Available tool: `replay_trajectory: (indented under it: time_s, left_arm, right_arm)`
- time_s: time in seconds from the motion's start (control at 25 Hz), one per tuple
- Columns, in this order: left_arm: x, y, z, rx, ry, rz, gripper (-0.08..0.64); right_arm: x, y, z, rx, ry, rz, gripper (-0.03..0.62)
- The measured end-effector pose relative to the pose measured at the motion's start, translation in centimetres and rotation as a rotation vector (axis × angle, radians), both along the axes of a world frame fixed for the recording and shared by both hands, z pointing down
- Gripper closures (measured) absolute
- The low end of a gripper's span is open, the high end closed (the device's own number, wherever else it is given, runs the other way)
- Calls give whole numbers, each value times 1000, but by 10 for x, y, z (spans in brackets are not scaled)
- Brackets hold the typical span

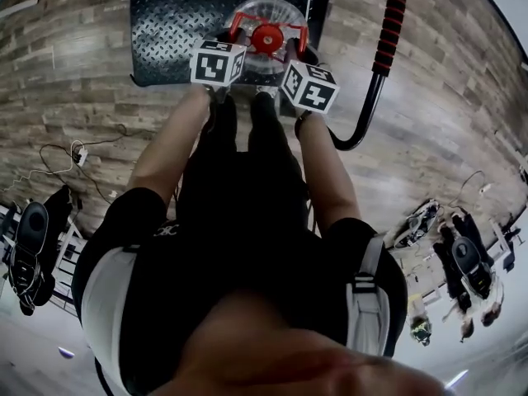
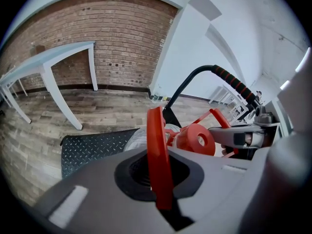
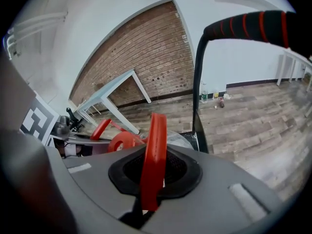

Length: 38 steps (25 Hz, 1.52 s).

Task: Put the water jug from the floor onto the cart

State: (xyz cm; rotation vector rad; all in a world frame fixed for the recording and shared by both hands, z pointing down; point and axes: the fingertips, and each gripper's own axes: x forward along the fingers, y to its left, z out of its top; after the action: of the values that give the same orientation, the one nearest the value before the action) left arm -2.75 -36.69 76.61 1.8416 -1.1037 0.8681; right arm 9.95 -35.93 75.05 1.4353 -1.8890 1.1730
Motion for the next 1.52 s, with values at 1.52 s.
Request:
replay_trajectory:
  time_s: [1.52]
  left_arm:
    - [-12,-32,-79,114,-39,-153,521]
  right_arm:
    - [13,-34,-93,216,2,18,577]
